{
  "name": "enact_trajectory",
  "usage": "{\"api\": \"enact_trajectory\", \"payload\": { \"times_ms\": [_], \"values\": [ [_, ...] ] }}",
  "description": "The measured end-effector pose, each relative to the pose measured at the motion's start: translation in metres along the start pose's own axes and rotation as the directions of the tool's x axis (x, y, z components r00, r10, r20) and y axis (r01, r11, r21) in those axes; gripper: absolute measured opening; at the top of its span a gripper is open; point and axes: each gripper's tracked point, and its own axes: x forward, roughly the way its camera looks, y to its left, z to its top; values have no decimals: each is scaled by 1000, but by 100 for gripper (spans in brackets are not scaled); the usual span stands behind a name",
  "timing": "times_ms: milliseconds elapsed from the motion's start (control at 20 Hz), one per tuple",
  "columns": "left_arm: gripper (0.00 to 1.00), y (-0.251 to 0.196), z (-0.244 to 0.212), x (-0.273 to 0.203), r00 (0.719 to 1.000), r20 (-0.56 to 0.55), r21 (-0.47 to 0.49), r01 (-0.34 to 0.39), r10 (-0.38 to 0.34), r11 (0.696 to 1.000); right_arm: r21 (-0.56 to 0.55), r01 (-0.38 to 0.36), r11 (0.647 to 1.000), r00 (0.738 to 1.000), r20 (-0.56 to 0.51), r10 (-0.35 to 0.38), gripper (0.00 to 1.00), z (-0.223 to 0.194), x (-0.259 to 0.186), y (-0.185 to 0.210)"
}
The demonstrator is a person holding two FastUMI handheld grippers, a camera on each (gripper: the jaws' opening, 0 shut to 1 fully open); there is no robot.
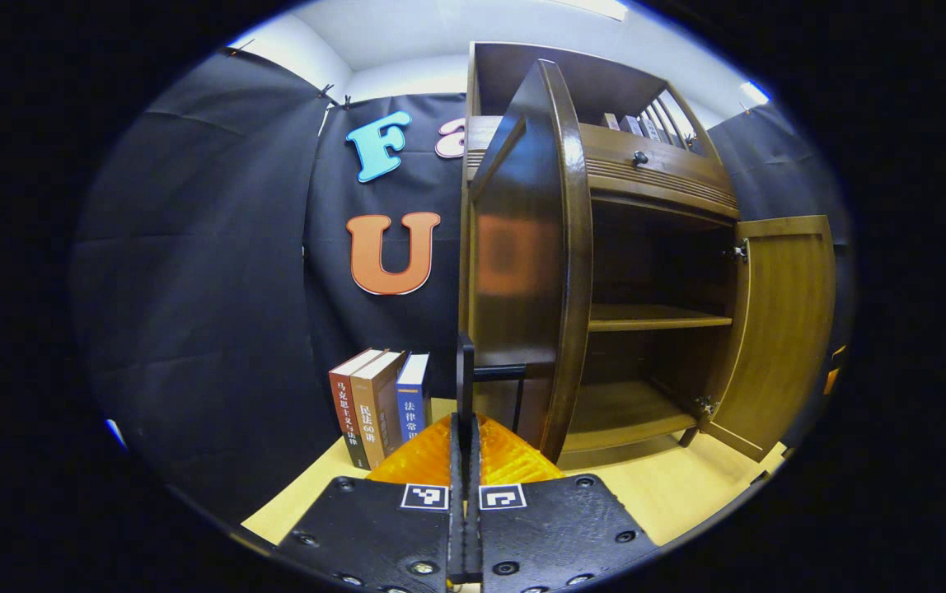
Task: Open the right door of the double-door shoe cabinet with the right hand, and open the left door with the left hand.
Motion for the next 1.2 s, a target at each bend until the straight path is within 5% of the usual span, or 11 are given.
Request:
{"api": "enact_trajectory", "payload": {
  "times_ms": [250,900,1150,1200],
  "values": [
    [0,34,-5,-2,1000,-19,40,13,-12,999,10,-1,1000,1000,0,1,99,-2,0,3],
    [4,75,1,-27,989,-40,-31,142,-143,989,-6,-1,1000,1000,3,1,99,2,-8,10],
    [100,52,-10,-76,983,-85,31,168,-165,985,-15,14,1000,1000,-13,-14,99,-4,-12,6],
    [95,48,-7,-84,986,-89,60,145,-139,988,-15,17,1000,1000,-12,-17,99,-5,-14,4]
  ]
}}
